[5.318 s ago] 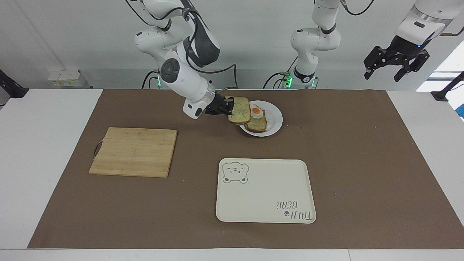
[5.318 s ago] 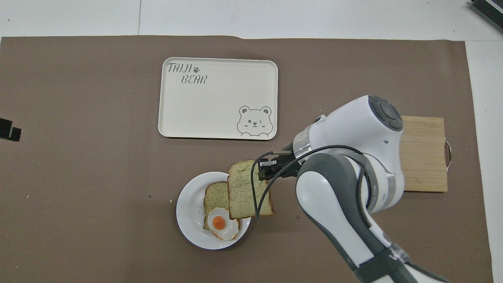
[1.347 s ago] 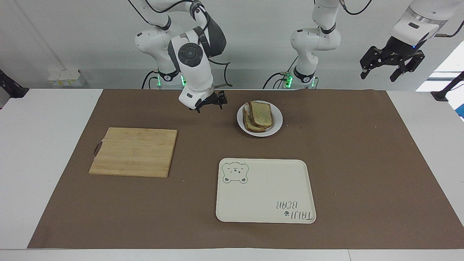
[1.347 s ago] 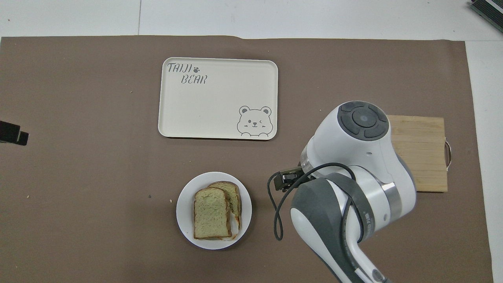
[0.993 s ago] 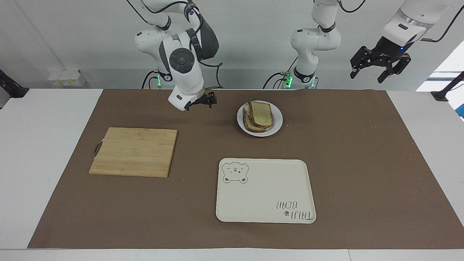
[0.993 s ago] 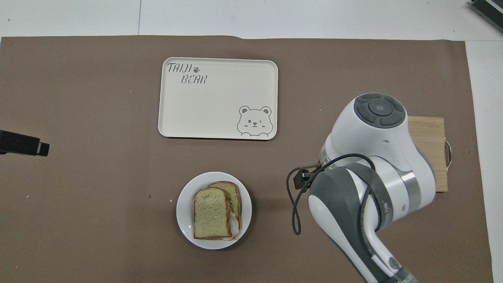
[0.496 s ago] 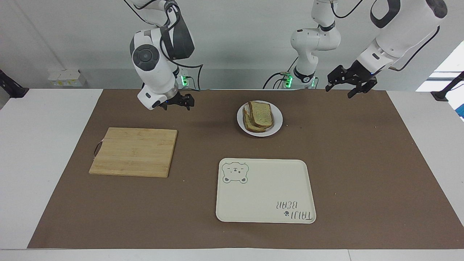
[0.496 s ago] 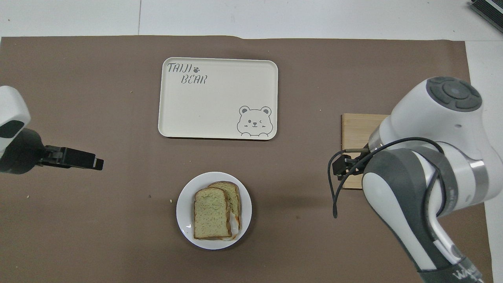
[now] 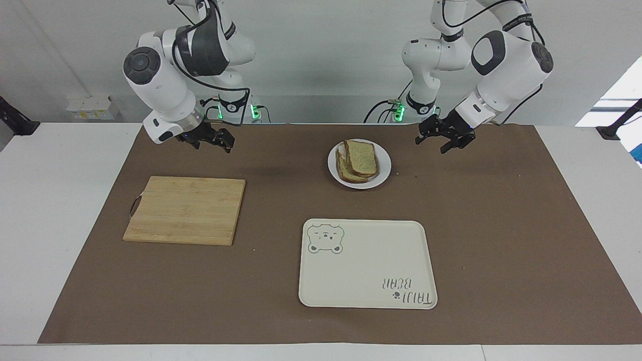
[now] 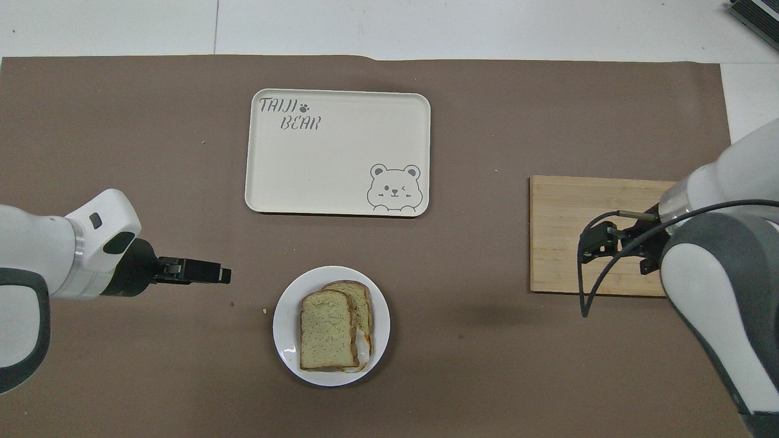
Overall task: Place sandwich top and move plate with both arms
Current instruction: 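Grip the plate rim with the left gripper while the right gripper retracts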
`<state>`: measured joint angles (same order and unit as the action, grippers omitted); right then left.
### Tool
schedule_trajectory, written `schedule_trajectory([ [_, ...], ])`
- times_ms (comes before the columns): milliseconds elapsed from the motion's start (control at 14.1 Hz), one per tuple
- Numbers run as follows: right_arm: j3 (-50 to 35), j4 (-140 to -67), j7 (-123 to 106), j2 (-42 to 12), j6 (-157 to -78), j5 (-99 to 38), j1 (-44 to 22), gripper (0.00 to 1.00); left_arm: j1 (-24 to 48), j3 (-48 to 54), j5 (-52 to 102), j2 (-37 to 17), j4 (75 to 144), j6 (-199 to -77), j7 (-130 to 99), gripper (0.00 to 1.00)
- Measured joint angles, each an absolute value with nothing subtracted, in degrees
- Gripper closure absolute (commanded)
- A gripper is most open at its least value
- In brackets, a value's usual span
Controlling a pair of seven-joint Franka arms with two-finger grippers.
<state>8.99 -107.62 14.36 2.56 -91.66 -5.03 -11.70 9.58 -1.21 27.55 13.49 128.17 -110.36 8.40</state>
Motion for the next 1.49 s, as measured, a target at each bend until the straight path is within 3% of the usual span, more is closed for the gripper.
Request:
schedule_trajectory([
  [638, 8.90, -103.85, 13.92, 4.69, -91.18, -4.64, -10.82, 0.00, 10.19, -1.29, 45.22, 13.69, 145.52, -123.49, 27.10, 0.00],
  [1134, 9.74, -103.35, 4.16, 5.60, -89.46, -1.93, -5.16, 0.00, 11.09, -1.26, 57.07, 12.75, 151.40, -127.42, 37.87, 0.00],
  [1489, 9.50, -99.23, 1.96, 6.20, -88.92, 1.34, -4.87, 0.00, 11.80, -1.27, 61.84, 11.22, 153.50, -129.00, 42.83, 0.00],
])
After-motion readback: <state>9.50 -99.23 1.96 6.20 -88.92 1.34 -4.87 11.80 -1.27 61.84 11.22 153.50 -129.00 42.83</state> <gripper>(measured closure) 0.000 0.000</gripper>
